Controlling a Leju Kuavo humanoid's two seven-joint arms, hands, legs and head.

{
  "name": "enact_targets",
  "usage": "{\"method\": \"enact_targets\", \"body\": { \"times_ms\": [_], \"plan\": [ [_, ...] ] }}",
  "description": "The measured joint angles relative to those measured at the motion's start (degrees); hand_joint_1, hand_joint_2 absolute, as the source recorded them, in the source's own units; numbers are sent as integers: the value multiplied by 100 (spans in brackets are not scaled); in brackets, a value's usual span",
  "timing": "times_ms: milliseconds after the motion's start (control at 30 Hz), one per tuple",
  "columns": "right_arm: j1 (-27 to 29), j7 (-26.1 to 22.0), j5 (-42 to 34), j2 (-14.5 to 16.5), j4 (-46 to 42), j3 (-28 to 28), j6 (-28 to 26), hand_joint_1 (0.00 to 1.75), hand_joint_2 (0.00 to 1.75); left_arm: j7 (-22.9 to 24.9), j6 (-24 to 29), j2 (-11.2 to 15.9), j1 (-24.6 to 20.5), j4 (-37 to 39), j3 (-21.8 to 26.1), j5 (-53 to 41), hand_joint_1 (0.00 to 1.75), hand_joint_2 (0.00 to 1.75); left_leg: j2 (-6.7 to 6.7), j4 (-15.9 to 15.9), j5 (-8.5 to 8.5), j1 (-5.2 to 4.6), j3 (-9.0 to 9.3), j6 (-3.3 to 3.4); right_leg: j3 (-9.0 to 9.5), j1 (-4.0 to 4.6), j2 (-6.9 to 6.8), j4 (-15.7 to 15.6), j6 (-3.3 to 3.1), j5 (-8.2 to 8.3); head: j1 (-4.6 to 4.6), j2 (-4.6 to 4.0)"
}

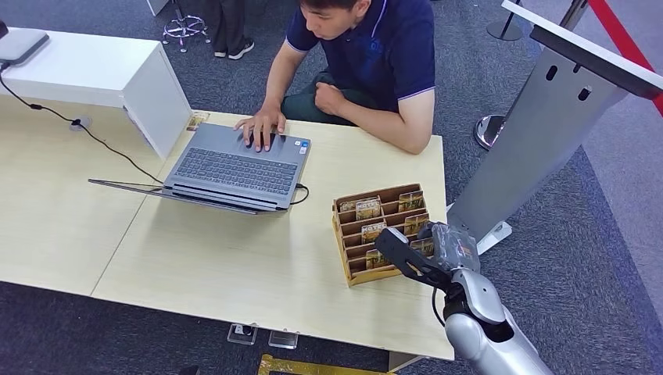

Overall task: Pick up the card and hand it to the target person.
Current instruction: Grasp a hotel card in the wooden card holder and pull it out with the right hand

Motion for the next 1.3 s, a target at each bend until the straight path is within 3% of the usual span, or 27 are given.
{"method": "enact_targets", "body": {
  "times_ms": [133, 267, 633, 1100, 1300],
  "plan": [
    [1, 6, 0, 0, 1, 0, 0, 83, 175, 7, 0, 0, 0, 0, 0, 0, 0, 175, 0, 0, 0, 0, 0, 0, 0, 0, 0, 0, 0, 0, 0, 1],
    [4, 9, 0, 0, 1, 0, -2, 99, 175, 9, -1, 0, 0, 0, 0, 0, 0, 175, 0, 0, 0, 0, 0, 0, 0, 0, 0, 0, 0, 0, 0, 0],
    [41, 38, 4, -2, 0, -2, -2, 103, 175, 23, -9, 0, 0, 0, 0, 0, 0, 175, 0, 0, 0, 0, 0, 0, -1, 0, 0, 0, 0, 0, 0, 0],
    [79, 110, 13, -20, -32, -11, -5, 160, 175, 45, -19, 0, 0, 0, 0, -15, 0, 175, 1, 0, 0, 0, 4, 0, 0, 0, 1, -1, 0, 0, -2, 1],
    [101, 119, 16, -51, -79, -17, -7, 162, 175, 32, -40, 0, 0, 0, 0, -52, 0, 175, 1, 0, 0, 0, 4, 0, 1, 0, 1, -1, 0, 0, -1, 1]
  ]
}}
